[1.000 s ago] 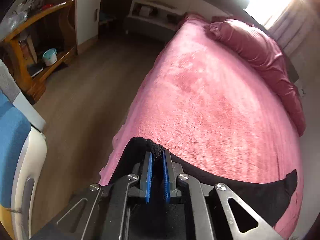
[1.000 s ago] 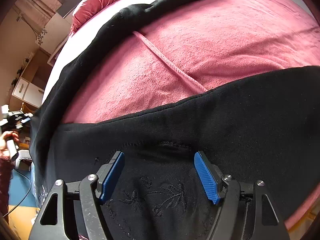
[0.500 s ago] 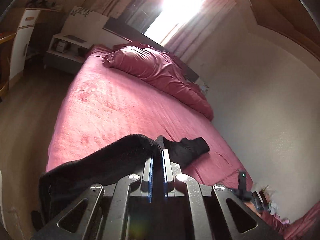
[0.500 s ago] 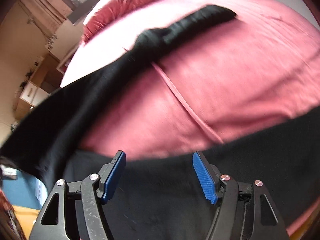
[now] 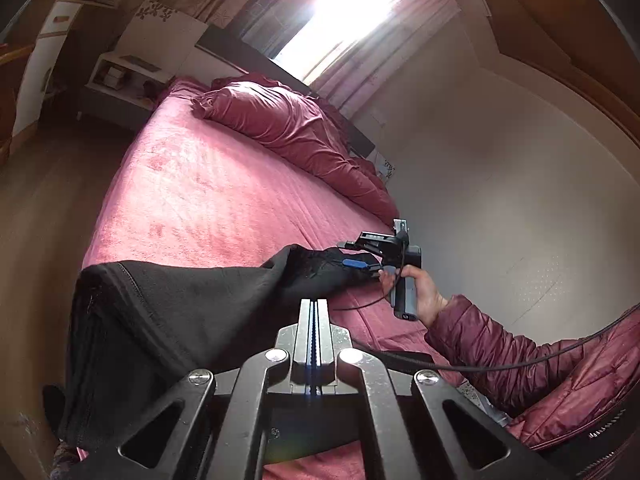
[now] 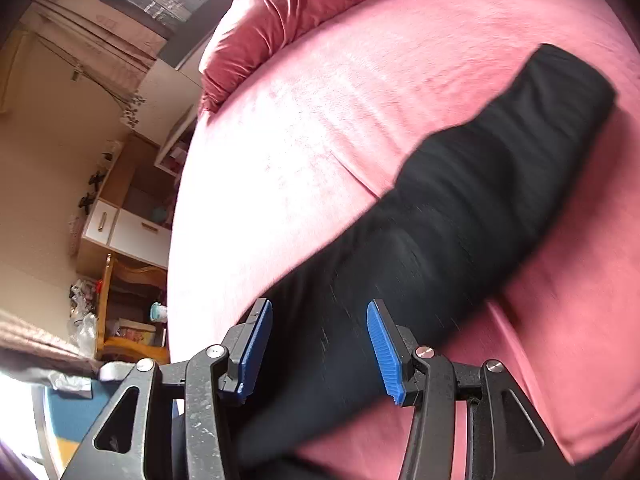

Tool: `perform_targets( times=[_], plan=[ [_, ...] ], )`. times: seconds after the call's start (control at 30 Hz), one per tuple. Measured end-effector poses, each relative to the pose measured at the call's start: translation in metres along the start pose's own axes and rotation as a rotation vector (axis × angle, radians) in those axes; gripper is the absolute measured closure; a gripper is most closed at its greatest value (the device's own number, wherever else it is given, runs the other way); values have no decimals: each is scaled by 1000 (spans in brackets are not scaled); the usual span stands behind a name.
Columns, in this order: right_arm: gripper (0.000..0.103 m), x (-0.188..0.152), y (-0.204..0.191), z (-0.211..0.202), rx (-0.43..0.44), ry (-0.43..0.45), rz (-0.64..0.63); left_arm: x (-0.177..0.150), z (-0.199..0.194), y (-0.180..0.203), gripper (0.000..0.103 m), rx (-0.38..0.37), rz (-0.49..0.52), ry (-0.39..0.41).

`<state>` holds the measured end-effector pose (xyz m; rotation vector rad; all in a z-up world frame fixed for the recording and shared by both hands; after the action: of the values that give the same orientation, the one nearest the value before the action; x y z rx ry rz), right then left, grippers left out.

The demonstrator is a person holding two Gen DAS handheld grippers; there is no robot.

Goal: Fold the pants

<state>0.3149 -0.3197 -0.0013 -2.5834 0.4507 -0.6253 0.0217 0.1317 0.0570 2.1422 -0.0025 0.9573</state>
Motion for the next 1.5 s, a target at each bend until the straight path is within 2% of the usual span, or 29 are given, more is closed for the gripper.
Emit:
perform_targets(
  times=[0.1,0.13,0.17,0.23,0.33,0.4,0.5,0.53,0.63,0.7,0.8,0.83,0.87,0.93,1.03,1.2,1.27,1.37,1.5],
  plan=[
    [52,6,-10,27,-39,-42,-21,-6,12,-27,103,55,-80,-50],
    [52,4,-12,33,-46,-51,-33,-8,17,-41,101,83,-137,-72],
    [52,-2,-13,37,-46,-58,-49,-10,22,-53,94,96,-179,-90],
    [52,-7,-15,46,-52,-73,-63,-17,31,-76,79,178,-245,-120],
    [52,-10,-14,55,-37,-86,-55,-35,43,-103,67,179,-376,-180],
    [52,-7,-11,57,-27,-87,-41,-48,48,-110,62,184,-421,-200],
    [52,0,-9,57,-33,-88,-35,-61,57,-120,50,145,-510,-202],
    [52,1,-9,58,-35,-90,-34,-63,59,-120,45,146,-524,-193],
    [52,6,-10,58,-33,-94,-23,-62,69,-116,43,129,-517,-183],
    [52,9,-11,58,-33,-90,-15,-63,76,-113,43,116,-530,-189],
    [51,18,-11,60,-39,-88,10,-68,90,-100,48,104,-483,-210],
    [51,21,-11,60,-40,-88,14,-71,97,-95,70,77,-461,-240],
    [51,23,-12,60,-47,-90,15,-74,100,-90,96,68,-425,-267],
    [50,27,-12,60,-63,-96,17,-74,101,-77,96,120,-315,-287],
    [50,35,-14,66,-94,-129,27,-57,78,-64,98,102,-222,-224],
    [50,41,-6,73,-125,-160,77,-10,12,-51,99,34,-136,-10],
    [50,41,-1,74,-141,-167,92,2,-9,-47,99,23,-98,45],
    [50,37,8,76,-173,-183,115,15,-30,-41,99,-15,-68,100],
    [54,38,13,72,-209,-161,118,22,-37,-37,100,-12,-47,108]
  ],
)
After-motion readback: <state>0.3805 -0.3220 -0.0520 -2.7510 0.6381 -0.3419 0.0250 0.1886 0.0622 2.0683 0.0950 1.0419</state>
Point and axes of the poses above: each gripper's, at about its wrist camera, not at the fingertips, and z roughly the way its jaws point, y to its right, x to its top, the point moved 2 cm from there along z, roughly the way its jaws point, and after that the axes turned 2 degrees about -y, right-handed, at the moved point
